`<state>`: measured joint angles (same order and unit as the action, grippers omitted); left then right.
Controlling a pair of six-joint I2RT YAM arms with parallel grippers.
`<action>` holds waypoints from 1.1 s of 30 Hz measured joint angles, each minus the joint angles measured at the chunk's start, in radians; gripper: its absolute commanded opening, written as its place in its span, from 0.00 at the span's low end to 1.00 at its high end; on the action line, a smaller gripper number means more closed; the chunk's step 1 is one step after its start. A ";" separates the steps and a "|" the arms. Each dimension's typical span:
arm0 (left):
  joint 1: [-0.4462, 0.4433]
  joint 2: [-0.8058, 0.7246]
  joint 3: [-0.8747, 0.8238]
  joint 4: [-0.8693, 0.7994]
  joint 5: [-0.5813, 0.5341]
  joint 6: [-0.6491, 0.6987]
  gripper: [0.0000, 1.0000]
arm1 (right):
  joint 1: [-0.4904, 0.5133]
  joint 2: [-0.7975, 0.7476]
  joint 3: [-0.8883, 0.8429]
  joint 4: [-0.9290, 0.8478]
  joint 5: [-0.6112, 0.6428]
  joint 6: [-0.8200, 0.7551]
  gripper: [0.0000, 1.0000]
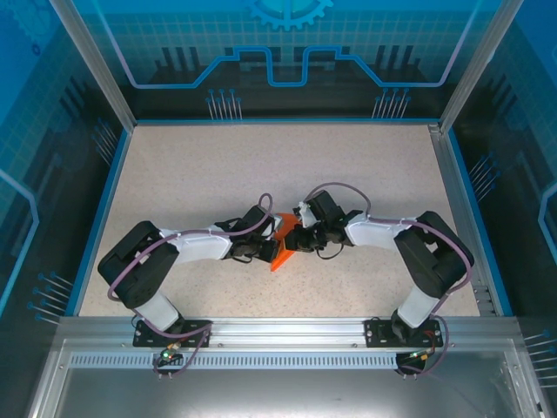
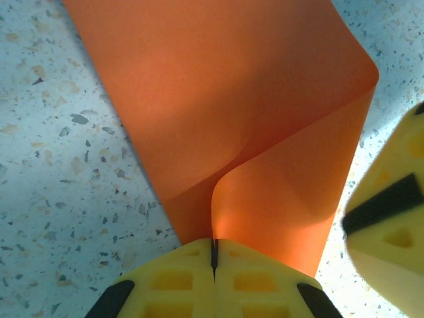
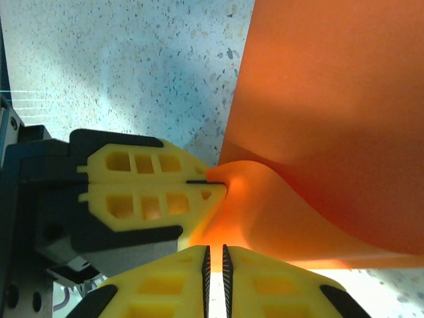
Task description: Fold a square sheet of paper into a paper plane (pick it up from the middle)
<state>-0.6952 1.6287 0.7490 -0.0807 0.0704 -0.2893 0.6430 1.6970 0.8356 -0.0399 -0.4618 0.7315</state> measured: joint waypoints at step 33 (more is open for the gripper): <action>0.000 0.000 0.000 -0.002 -0.003 0.000 0.00 | 0.020 0.084 0.063 -0.091 0.092 -0.018 0.18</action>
<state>-0.6952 1.6287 0.7490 -0.0822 0.0677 -0.2890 0.6628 1.7813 0.8986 -0.1307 -0.3698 0.7136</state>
